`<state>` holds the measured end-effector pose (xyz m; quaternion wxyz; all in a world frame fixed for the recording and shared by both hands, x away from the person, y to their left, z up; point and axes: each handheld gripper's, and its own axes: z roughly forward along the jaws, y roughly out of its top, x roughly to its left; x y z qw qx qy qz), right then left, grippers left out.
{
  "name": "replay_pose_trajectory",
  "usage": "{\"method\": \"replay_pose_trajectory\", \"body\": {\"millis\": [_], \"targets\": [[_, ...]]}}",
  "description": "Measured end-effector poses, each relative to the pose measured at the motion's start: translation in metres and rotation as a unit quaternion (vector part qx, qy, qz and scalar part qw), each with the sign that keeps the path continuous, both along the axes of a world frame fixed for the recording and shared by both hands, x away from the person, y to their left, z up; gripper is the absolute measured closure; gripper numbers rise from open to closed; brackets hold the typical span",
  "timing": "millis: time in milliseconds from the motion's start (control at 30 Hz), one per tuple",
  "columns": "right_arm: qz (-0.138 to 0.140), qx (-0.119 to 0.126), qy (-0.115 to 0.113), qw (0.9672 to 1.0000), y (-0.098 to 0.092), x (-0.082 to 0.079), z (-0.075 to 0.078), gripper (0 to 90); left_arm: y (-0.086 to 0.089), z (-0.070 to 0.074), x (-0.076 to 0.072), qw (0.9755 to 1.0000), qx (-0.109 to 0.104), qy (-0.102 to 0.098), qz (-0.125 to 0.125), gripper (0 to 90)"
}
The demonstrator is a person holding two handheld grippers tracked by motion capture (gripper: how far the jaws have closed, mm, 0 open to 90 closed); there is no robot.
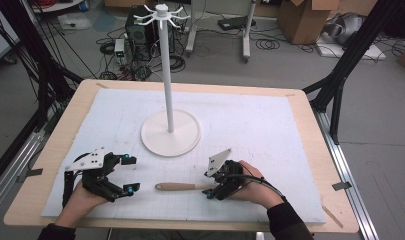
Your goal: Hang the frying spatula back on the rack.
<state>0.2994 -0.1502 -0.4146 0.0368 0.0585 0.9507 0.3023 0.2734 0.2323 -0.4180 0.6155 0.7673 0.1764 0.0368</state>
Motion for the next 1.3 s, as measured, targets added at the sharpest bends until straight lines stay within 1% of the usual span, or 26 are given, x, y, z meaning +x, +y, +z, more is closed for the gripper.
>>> {"method": "replay_pose_trajectory", "body": {"millis": [33,100,133,167,333,467,500,600,667,800,900,933,967,1067,1133,1200,1300], "targets": [[-0.001,-0.002,0.006,1.0,-0.001,0.0,0.0,43.9,0.0,0.0,0.0,1.0,0.001,0.0,-0.001,10.0],[-0.005,-0.007,0.01,0.9999,-0.003,0.001,-0.001,45.7,0.0,0.0,0.0,1.0,0.002,0.0,-0.001,10.0],[-0.001,-0.009,0.007,0.9999,-0.003,0.002,-0.001,47.2,0.0,-0.001,0.0,1.0,0.002,0.0,0.0,10.0],[-0.004,-0.012,0.012,0.9998,-0.003,0.002,-0.001,48.3,0.0,-0.001,0.0,1.0,0.002,0.001,0.0,10.0],[-0.007,-0.028,0.01,0.9995,0.0,0.001,-0.004,51.9,-0.001,-0.001,0.0,1.0,0.003,0.002,-0.001,10.1],[-0.001,-0.038,0.01,0.9992,0.005,0.0,-0.006,55.0,-0.001,-0.002,0.0,1.0,0.003,0.004,-0.001,10.1],[-0.002,-0.042,0.016,0.999,0.006,-0.001,-0.006,57.5,-0.001,-0.002,0.0,1.0,0.003,0.004,-0.001,10.2],[0.004,-0.042,0.015,0.999,0.006,0.0,-0.005,62.0,-0.001,-0.001,0.0,1.0,0.004,0.003,-0.001,10.2],[0.0,-0.044,0.025,0.9987,0.005,-0.001,-0.005,64.2,-0.001,-0.001,0.0,1.0,0.003,0.004,-0.002,10.2],[-0.006,-0.049,0.034,0.9982,0.006,0.001,-0.004,64.7,-0.002,-0.002,0.0,1.0,0.007,0.005,-0.002,10.5],[-0.004,-0.074,0.036,0.9966,0.012,0.003,-0.002,65.0,-0.003,-0.002,0.0,1.0,0.008,0.004,-0.002,10.5],[-0.005,-0.078,0.036,0.9963,0.013,0.003,-0.001,65.4,-0.003,-0.002,0.0,0.9999,0.009,0.004,-0.005,10.5],[-0.007,-0.082,0.041,0.9958,0.015,0.003,-0.001,66.5,-0.003,-0.002,-0.001,0.9999,0.009,0.004,-0.005,10.6],[-0.017,-0.08,0.046,0.9956,0.014,0.005,-0.001,70.9,-0.003,-0.002,-0.001,0.9999,0.009,0.004,-0.005,10.6],[-0.018,-0.078,0.044,0.9958,0.014,0.005,-0.001,72.7,-0.003,-0.002,-0.001,0.9999,0.008,0.003,-0.005,10.7],[-0.015,-0.083,0.041,0.9956,0.015,0.004,-0.001,73.1,-0.002,-0.002,0.0,0.9999,0.009,0.002,-0.005,10.8],[-0.007,-0.091,0.026,0.9954,0.017,0.001,0.0,72.5,-0.004,-0.002,-0.001,0.9999,0.009,0.003,-0.006,10.8]]}}
